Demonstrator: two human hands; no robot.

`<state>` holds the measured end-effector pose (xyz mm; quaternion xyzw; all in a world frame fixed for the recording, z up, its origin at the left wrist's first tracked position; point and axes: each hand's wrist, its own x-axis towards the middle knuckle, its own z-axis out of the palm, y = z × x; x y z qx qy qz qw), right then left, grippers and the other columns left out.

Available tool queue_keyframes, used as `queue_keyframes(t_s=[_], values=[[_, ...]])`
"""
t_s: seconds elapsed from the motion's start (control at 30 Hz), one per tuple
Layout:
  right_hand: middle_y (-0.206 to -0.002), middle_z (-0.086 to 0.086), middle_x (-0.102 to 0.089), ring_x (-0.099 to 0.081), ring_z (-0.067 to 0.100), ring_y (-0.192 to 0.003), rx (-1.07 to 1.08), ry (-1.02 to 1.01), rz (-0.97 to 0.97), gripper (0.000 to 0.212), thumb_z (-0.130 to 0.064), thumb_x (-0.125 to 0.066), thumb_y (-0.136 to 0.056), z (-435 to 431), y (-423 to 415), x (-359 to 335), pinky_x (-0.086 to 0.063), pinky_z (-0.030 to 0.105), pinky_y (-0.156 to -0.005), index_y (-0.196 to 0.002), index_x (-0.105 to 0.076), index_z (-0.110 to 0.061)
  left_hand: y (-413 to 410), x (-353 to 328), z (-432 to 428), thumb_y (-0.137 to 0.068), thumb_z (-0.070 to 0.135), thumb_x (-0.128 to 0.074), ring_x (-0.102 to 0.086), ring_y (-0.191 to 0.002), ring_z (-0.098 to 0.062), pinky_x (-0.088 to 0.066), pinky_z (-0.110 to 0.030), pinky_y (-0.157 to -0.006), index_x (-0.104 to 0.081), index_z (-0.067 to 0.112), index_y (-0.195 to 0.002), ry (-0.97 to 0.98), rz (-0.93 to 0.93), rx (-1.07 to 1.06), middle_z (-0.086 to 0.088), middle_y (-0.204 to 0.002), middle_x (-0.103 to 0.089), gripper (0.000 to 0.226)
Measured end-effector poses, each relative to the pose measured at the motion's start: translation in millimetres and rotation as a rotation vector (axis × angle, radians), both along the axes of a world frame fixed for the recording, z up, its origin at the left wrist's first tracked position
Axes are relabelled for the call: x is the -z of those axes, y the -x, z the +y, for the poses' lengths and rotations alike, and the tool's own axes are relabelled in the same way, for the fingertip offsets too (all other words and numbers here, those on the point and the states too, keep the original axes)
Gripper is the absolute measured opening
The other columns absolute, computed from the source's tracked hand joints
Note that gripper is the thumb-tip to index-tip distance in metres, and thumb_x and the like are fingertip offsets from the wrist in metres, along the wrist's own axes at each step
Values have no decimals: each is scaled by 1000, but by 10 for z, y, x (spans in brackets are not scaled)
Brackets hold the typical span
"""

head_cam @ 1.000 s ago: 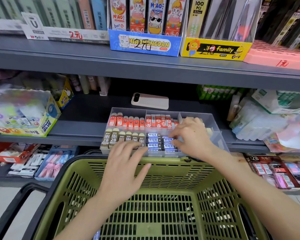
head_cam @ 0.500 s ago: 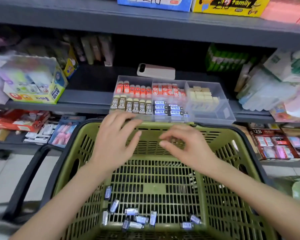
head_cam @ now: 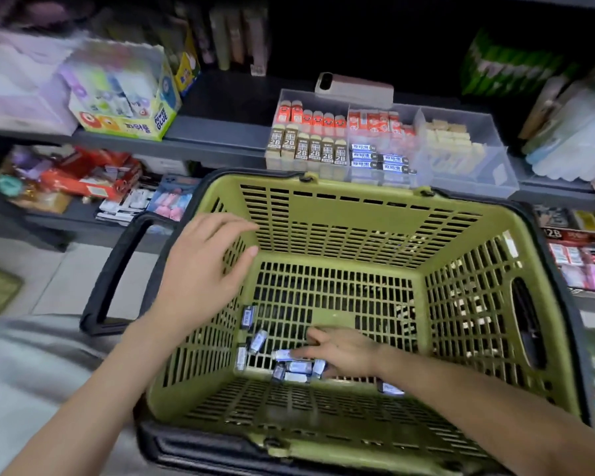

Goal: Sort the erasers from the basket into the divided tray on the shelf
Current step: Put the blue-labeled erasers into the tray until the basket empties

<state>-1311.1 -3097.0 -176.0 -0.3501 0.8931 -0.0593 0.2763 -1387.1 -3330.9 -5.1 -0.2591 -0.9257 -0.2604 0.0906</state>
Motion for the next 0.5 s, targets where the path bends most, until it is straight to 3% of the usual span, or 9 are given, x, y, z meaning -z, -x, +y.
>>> queue_keyframes(t_s=[0.07, 0.17, 0.27, 0.37, 0.5], values=[[-121, 11, -42, -50, 30, -105, -47, 11, 38, 65, -25, -60, -89, -48, 65, 14, -51, 38, -76, -143, -26, -37, -17, 21, 19, -90, 25, -56, -55, -109, -26, -30, -22, -93, -66, 8, -111, -42, -53, -28, -7, -112, -64, 29], [-128, 12, -34, -51, 23, -90, -88, -30, 20, 78, -25, -61, -88, -149, 156, 33, -55, 36, -64, -145, -10, -42, -35, 48, 66, -90, 15, -62, -53, -114, -23, -34, -32, -99, -64, 11, -116, -101, -151, -76, -2, -117, -61, 26], [-125, 10, -32, -51, 20, -81, -42, -4, -1, 77, -42, -54, -90, -223, 243, 31, -53, 35, -59, -146, -2, -40, -29, 58, 81, -90, 14, -62, -50, -111, -14, -36, -36, -101, -63, 15, -117, -155, -212, -109, 9, -114, -55, 27], [-118, 8, -35, -49, 18, -80, -10, 16, 28, 68, -45, -50, -91, -346, 255, 44, -52, 36, -55, -148, -16, -28, 2, 75, 67, -91, 15, -60, -52, -110, -12, -41, -42, -102, -62, 16, -118, -209, -265, -130, 10, -115, -56, 27], [-116, 10, -38, -50, 22, -87, -38, 11, 47, 62, -47, -51, -91, -487, 247, 93, -51, 35, -58, -144, -30, -22, 17, 110, 62, -91, 17, -59, -54, -109, -15, -45, -39, -97, -62, 20, -116, -231, -278, -135, 10, -114, -57, 26]])
